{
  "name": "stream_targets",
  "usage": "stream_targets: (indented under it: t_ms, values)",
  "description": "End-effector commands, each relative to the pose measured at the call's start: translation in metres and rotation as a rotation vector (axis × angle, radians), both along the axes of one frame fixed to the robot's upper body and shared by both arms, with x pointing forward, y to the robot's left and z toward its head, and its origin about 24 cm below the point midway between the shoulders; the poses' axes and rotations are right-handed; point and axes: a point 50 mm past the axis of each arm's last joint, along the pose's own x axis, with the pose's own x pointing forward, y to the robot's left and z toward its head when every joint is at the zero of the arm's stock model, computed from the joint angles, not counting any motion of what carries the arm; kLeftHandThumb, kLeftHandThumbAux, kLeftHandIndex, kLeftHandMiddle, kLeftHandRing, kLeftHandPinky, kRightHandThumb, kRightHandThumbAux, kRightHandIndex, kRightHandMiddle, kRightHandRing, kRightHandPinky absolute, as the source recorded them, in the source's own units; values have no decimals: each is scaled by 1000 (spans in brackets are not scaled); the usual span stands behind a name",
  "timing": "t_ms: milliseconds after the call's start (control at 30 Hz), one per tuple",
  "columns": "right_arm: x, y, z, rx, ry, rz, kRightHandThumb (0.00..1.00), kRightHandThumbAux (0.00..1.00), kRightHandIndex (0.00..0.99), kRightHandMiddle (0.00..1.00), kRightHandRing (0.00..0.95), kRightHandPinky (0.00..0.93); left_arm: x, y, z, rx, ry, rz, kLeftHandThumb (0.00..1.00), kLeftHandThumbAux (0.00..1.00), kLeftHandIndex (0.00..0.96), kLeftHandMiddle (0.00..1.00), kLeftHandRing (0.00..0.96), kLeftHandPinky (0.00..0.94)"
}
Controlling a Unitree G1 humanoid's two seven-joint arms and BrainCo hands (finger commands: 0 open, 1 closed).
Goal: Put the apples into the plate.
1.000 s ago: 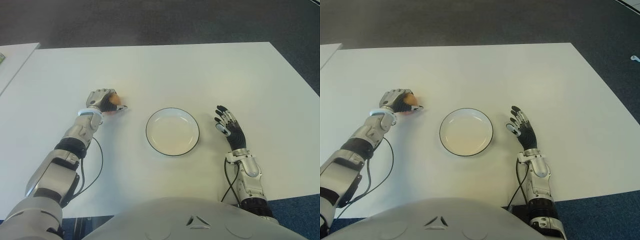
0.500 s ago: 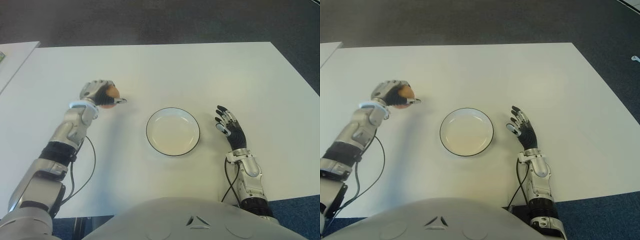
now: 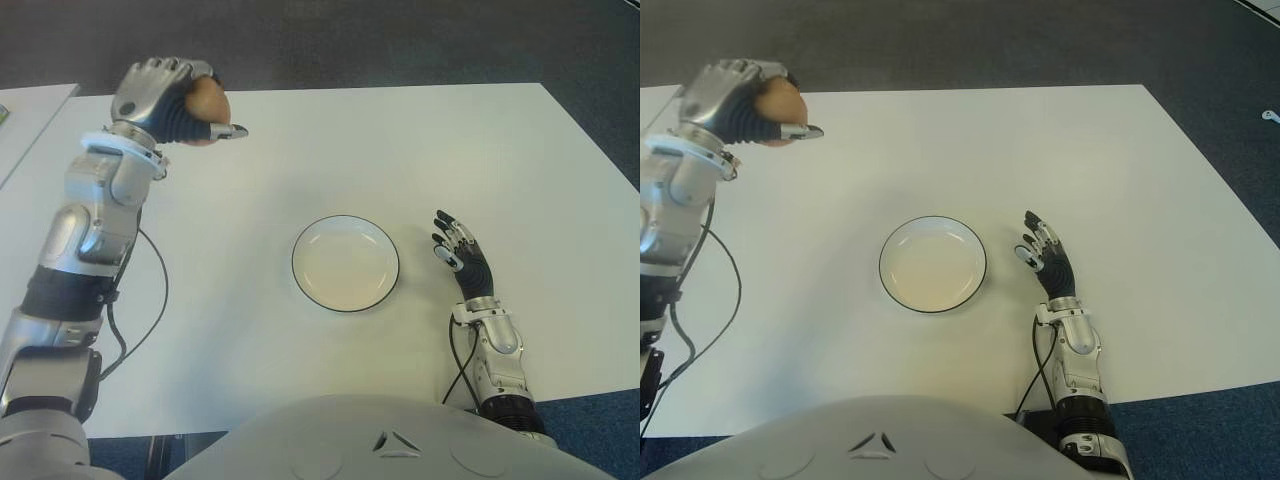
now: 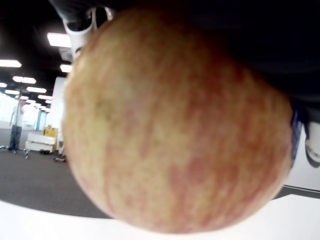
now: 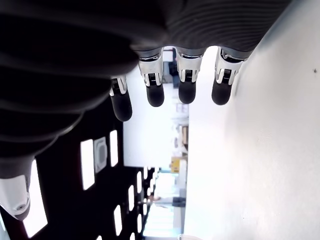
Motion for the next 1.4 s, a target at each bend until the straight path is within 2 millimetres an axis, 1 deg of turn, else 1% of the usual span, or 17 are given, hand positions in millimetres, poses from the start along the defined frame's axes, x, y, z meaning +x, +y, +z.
stream_targets:
  t_ms: [33,133,267,400,533,667,833,933,1100,1133,1233,1367,1400]
  values:
    - [-27,5,-33,34,183,-14,121,515,166,87,15,5,-3,-6,22,53,-32,3,751,696,442,882,864,844]
    - [-27,5,-34,34,188,-17,123,519,172,92,26,31,0,-6,23,99,-37,5,752,696,442,881,865,841]
    - [-27,6,-34,32,190,-23,126,527,166,92,31,32,1,-6,26,143,-28,-18,752,695,442,892,869,849]
    - [-27,6,-35,34,189,-24,128,535,160,90,30,26,-7,-12,32,167,-13,-23,751,695,442,895,867,856]
    - [-27,7,-35,33,192,-22,128,536,156,91,31,32,-6,-12,31,180,14,-5,751,694,443,891,867,856]
    - [-28,7,-36,34,196,-18,126,529,148,92,30,24,-8,-17,27,180,28,-16,751,694,443,889,867,856]
    - [-28,7,-35,38,193,-14,125,520,154,91,22,6,-12,-28,14,129,75,-43,752,695,443,886,865,856]
    - [-28,7,-35,36,194,-13,127,511,161,88,22,24,-15,-41,1,92,118,-73,753,695,443,880,868,852]
    - [-28,8,-35,37,191,-13,134,507,159,83,22,40,-21,-59,-9,66,131,-112,753,695,443,871,865,838]
    - [-28,9,-35,40,189,-12,135,507,160,83,24,43,-24,-67,-10,67,128,-143,753,696,443,869,864,830]
    - [-29,10,-34,43,185,-10,140,506,163,84,27,48,-30,-83,-10,69,117,-197,753,696,443,865,861,801]
    - [-29,10,-35,39,191,-9,139,501,160,85,31,55,-28,-88,-16,67,105,-230,754,696,443,861,851,754]
    - [-29,11,-35,38,191,-9,138,499,160,85,32,56,-25,-89,-24,69,121,-237,755,696,443,859,846,744]
